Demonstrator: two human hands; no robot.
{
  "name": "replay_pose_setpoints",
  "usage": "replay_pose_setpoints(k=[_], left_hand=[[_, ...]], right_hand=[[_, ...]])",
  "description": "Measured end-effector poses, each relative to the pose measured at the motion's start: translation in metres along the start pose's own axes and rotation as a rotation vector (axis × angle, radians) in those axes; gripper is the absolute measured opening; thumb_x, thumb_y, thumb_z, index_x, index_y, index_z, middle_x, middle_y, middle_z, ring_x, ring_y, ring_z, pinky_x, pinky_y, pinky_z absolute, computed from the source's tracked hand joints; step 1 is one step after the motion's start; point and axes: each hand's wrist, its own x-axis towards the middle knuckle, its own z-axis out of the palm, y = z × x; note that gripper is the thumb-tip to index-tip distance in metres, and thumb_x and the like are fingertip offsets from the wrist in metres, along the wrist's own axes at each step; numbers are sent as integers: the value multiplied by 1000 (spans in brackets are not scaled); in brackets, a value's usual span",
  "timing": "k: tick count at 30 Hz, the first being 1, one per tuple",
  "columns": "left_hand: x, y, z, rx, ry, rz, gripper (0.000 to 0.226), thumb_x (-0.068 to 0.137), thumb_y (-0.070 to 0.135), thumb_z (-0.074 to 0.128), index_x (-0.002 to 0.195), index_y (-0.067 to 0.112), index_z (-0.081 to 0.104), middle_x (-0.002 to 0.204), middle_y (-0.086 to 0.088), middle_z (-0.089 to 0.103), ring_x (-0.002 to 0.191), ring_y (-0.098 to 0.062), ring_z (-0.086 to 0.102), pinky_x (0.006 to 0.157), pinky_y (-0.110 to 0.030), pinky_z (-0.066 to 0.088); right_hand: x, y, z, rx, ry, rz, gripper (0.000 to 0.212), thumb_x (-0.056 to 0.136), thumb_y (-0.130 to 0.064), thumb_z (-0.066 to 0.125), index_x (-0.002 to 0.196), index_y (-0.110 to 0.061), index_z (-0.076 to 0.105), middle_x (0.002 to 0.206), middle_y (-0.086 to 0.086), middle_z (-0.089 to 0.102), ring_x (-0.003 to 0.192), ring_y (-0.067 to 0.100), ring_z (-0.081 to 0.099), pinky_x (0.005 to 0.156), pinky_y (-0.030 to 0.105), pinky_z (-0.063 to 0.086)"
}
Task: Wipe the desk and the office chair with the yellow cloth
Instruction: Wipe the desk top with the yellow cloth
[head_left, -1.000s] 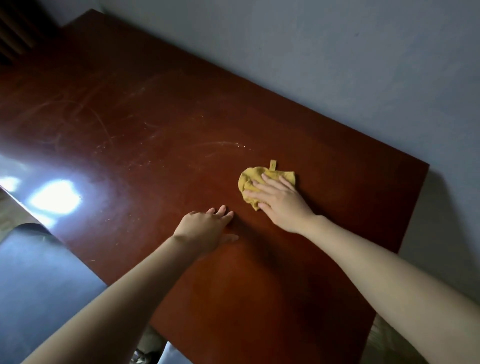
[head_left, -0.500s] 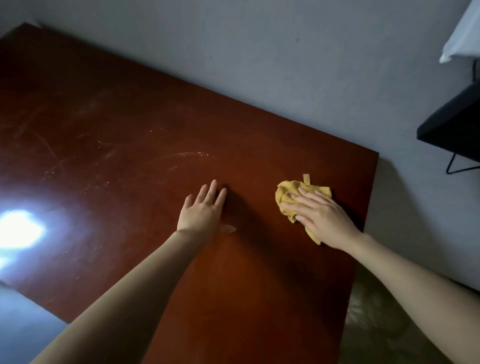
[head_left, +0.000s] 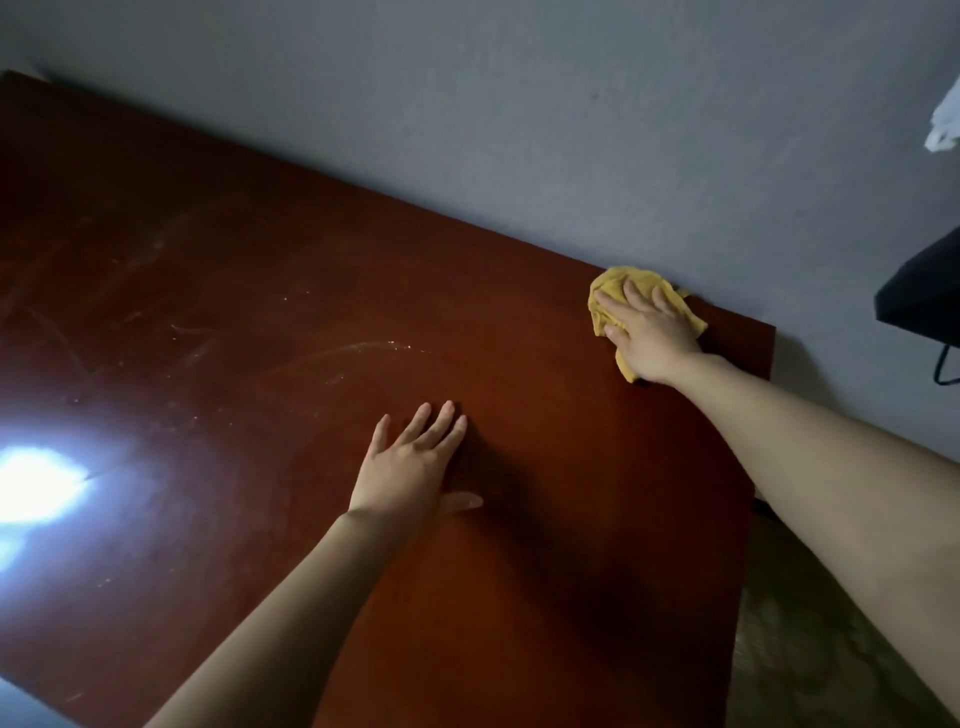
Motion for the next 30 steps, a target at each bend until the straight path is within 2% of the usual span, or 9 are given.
replay_pose_setpoints(k=[6, 11, 14, 19, 24, 27, 30], left_hand=[[0, 0, 3, -18, -13, -15, 93, 84, 71, 40, 151, 29, -9, 158, 9, -17, 146, -14, -14, 117, -46, -5], [1, -1, 2, 8, -14, -20, 90, 86, 70, 39, 152, 30, -7, 159, 10, -14, 147, -13, -11, 117, -46, -4], [1, -1, 1, 23, -22, -18, 88, 87, 69, 39, 151, 30, -7, 159, 10, -13, 147, -14, -10, 117, -45, -3], [2, -3, 2, 19, -23, -21, 85, 88, 67, 37, 151, 31, -7, 159, 11, -13, 146, -13, -10, 117, -44, -3], [2, -3, 2, 24, -2, -15, 84, 89, 67, 37, 152, 31, -6, 159, 10, -12, 147, -14, -8, 118, -43, 0], [1, -1, 0, 8, -10, -15, 84, 89, 65, 39, 152, 31, -5, 159, 10, -12, 147, -13, -8, 118, -40, 3], [1, 0, -2, -35, -15, -13, 85, 89, 62, 44, 152, 31, -4, 159, 11, -12, 147, -13, -8, 118, -38, 10]], right_hand=[[34, -68, -5, 0, -19, -94, 51, 102, -33, 30, 148, -43, 12, 160, -3, -2, 145, 32, -3, 116, 51, 5], [17, -133, 14, 5, 17, -380, 48, 102, -31, 32, 146, -46, 20, 159, -8, 7, 146, 25, -1, 117, 47, 1], [-5, -147, 24, 18, 31, -495, 47, 102, -28, 34, 145, -44, 24, 158, -9, 13, 146, 21, 1, 118, 46, 0], [-50, -126, 36, 37, 84, -526, 47, 101, -26, 36, 145, -41, 27, 156, -8, 21, 146, 18, 7, 117, 43, 6], [-99, -67, 49, 33, 115, -479, 47, 99, -26, 43, 143, -39, 33, 153, -9, 30, 145, 18, 15, 116, 41, 12], [-120, -24, 54, 58, 144, -388, 50, 96, -23, 51, 141, -39, 38, 149, -8, 37, 143, 19, 23, 115, 42, 20], [-123, 14, 52, 112, 174, -251, 48, 95, -20, 51, 139, -36, 42, 147, -4, 40, 141, 25, 27, 114, 46, 24]])
